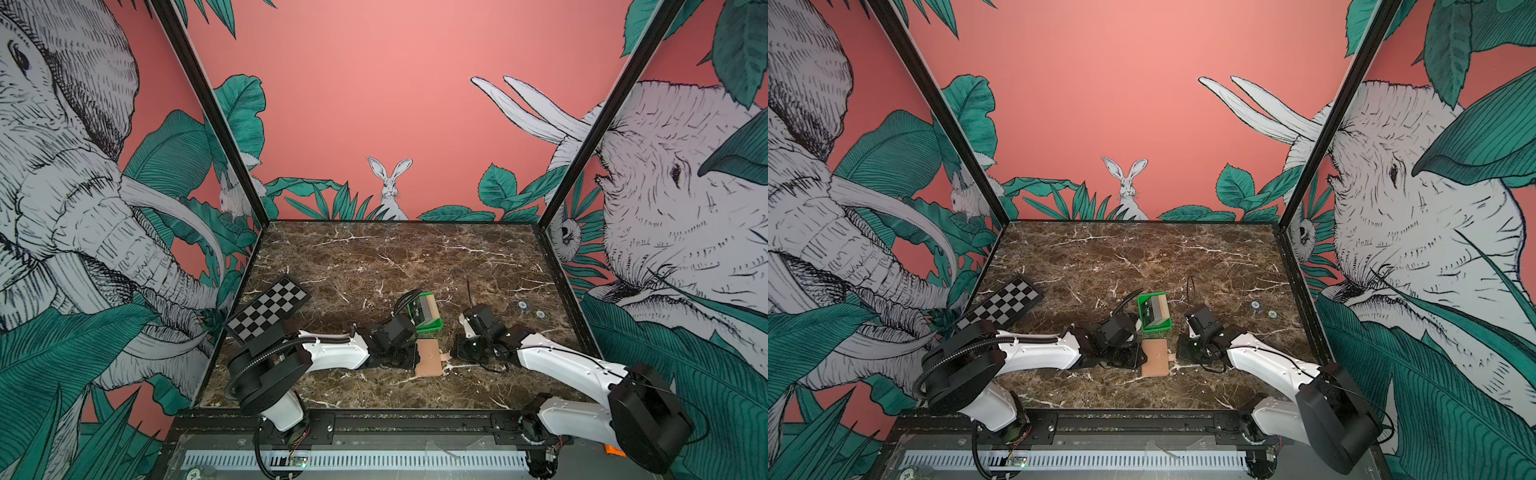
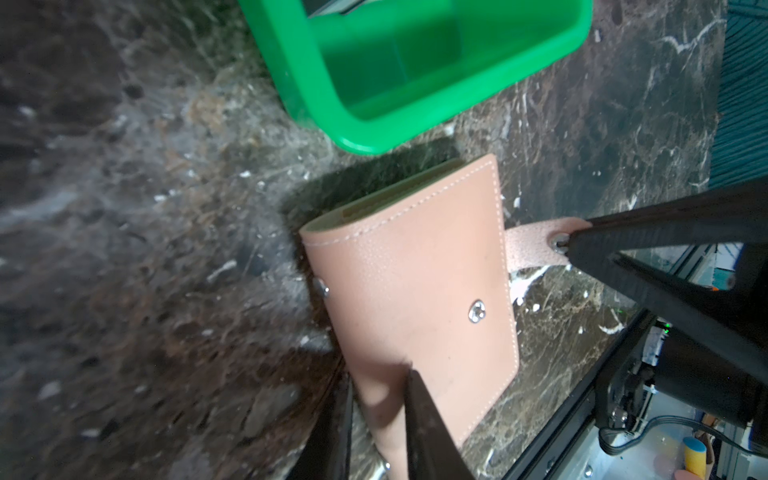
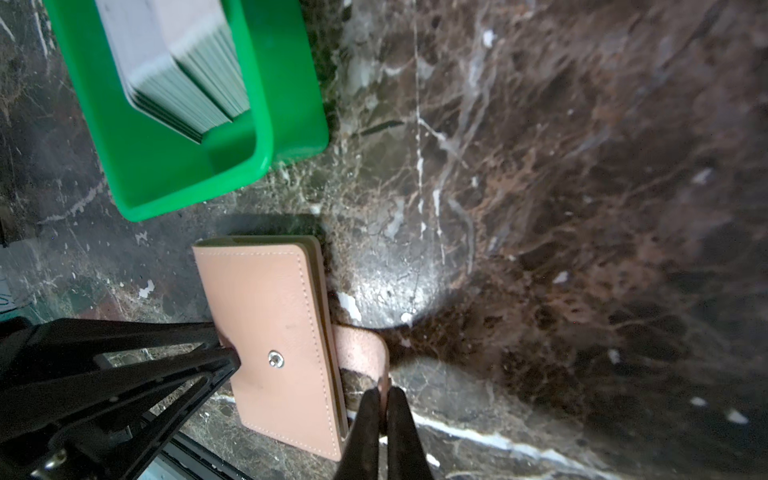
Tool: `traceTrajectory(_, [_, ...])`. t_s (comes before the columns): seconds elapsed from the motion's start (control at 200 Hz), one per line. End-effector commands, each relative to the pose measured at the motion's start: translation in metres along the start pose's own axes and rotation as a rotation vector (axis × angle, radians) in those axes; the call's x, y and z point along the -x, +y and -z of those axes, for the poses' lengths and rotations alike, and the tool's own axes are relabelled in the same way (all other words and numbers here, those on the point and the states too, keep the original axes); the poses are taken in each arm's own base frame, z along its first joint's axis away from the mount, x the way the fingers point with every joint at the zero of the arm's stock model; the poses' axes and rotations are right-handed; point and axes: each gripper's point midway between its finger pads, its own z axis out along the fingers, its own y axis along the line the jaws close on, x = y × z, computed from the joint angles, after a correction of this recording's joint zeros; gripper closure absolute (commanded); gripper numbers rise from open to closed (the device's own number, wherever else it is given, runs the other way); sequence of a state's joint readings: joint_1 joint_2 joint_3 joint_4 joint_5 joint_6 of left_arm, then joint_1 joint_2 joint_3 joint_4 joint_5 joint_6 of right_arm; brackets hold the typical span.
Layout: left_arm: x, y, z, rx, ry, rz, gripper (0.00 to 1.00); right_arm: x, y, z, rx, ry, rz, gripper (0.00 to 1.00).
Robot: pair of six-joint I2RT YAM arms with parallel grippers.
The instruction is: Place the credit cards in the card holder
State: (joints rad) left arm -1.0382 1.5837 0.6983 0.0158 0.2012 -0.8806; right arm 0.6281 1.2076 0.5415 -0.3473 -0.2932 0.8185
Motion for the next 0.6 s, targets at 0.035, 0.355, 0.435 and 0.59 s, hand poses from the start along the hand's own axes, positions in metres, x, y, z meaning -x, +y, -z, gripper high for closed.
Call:
traceTrajectory(0.035, [-0.006,0.006,-0.002,0.014,0.010,0.008,0.76,0.006,0.013,0.005,0.056,-0.021,0.026,0.95])
traceTrajectory(0.355, [-0.007,0.007,-0.002,0.017,0.009,0.010,0.76,0.003,0.024,0.002,0.048,0.008,0.077,0.98])
traceTrajectory(0.435, [-0.007,0.008,-0.002,0.015,0.005,0.013,0.76,0.003,0.028,0.001,0.043,0.008,0.093,0.98])
traceTrajectory(0.59, [-0.008,0.008,-0.002,0.011,0.004,0.013,0.76,0.003,0.035,-0.001,0.017,0.009,0.127,0.99])
